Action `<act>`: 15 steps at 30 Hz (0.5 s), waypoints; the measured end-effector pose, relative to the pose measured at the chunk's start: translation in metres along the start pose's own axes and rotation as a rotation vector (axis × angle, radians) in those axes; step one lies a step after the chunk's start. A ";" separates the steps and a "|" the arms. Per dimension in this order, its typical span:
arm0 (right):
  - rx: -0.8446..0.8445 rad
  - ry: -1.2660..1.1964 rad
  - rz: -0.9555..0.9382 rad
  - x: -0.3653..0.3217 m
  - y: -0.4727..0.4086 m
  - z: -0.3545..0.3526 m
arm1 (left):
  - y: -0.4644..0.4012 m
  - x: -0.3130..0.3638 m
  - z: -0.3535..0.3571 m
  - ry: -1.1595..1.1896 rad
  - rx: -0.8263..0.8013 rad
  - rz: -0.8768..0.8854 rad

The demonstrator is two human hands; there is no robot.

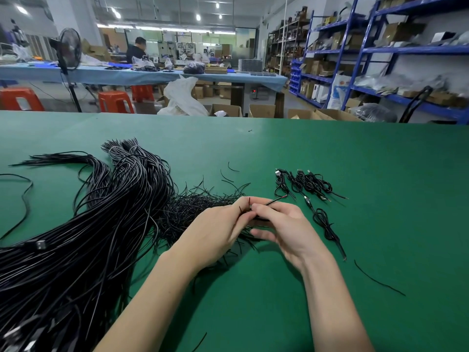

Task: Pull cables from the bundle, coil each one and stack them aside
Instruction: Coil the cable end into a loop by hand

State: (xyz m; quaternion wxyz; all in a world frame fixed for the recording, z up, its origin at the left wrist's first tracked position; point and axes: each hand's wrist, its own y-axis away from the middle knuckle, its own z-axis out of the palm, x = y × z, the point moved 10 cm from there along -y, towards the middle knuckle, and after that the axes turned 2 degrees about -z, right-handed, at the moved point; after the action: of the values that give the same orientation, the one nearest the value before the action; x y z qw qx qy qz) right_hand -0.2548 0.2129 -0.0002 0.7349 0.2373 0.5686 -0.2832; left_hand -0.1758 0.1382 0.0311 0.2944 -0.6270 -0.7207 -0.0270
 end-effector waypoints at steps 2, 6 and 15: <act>0.001 -0.012 0.003 0.002 0.000 -0.001 | -0.001 -0.002 0.002 0.077 -0.028 -0.014; 0.011 -0.034 0.014 0.004 -0.001 -0.005 | -0.003 -0.007 0.003 0.113 -0.047 -0.034; -0.038 0.029 -0.023 0.000 0.001 0.001 | -0.004 -0.014 -0.005 0.103 -0.075 -0.053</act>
State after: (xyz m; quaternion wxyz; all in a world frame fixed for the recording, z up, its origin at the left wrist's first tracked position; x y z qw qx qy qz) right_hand -0.2533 0.2124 0.0001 0.7277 0.2206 0.5872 -0.2774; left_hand -0.1772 0.1224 0.0303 0.3065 -0.6160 -0.7195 -0.0941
